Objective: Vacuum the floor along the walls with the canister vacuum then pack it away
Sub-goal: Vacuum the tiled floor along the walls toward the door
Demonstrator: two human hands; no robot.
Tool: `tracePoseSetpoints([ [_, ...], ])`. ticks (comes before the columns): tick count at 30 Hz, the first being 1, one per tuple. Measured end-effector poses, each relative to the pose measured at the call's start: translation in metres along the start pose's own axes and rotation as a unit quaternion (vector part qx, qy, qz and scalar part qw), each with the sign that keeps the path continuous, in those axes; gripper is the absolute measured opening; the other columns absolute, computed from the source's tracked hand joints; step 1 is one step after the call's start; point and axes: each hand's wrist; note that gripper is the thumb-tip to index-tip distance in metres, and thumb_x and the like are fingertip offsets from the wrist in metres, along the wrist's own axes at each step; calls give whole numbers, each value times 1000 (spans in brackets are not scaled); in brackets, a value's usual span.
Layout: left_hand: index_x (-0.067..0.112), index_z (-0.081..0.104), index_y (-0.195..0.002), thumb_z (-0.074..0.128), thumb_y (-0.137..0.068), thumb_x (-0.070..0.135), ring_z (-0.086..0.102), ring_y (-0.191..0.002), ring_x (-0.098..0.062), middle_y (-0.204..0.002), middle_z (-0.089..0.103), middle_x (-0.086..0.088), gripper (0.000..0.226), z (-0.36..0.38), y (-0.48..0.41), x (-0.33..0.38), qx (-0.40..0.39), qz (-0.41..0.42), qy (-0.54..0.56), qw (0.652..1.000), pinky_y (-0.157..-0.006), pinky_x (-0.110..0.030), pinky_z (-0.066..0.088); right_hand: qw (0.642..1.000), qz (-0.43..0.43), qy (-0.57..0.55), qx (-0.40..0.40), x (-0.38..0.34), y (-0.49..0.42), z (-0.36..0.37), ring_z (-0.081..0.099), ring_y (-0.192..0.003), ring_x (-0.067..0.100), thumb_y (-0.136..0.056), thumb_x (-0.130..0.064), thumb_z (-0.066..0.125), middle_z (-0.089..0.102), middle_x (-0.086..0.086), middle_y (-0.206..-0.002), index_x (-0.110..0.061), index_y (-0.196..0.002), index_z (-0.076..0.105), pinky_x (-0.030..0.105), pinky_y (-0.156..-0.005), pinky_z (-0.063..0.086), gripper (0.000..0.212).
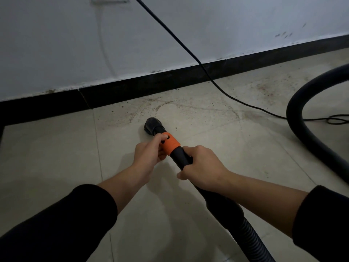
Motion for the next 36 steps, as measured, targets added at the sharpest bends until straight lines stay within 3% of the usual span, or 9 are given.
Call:
tracePoseSetpoints([
  [11, 12, 66, -84, 70, -83, 25, 68, -83, -22, -87, 70, -10, 14, 35, 2, -13, -29, -18, -6, 999, -75, -31, 54, 999, 28, 12, 25, 25, 17, -15, 47, -53, 14, -75, -13, 71, 50, -1, -65, -17, -76, 48, 21, -47, 34, 23],
  [18, 8, 67, -94, 70, -83, 27, 67, -83, -21, -88, 69, -9, 22, 38, 6, -19, -39, -27, -8, 999, -75, -31, 53, 999, 28, 18, 26, 28, 23, -16, 48, -54, 14, -76, -13, 70, 51, 0, -66, -17, -78, 50, 21, -47, 35, 21],
  [30, 8, 68, -90, 70, -82, 26, 66, -78, -21, -83, 69, -9, 20, 1, -4, -6, 7, -6, -12, 1000, -73, -31, 54, 1000, 1, -5, -4, 0, 4, 2, 50, -55, 12, -75, -13, 74, 54, -1, -67, -17, -83, 53, 21, -47, 37, 22],
  [36, 12, 66, -88, 69, -84, 27, 68, -87, -24, -92, 71, -12, 16, -29, -11, 2, 43, 6, -6, 999, -79, -34, 56, 1000, -20, -3, -14, -21, -12, 16, 48, -54, 12, -73, -14, 74, 52, -1, -64, -13, -84, 55, 22, -46, 35, 22],
])
Point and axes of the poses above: each hand's wrist, its own y-axis away from the middle knuckle, its own z-axis out of the palm, x = y × z
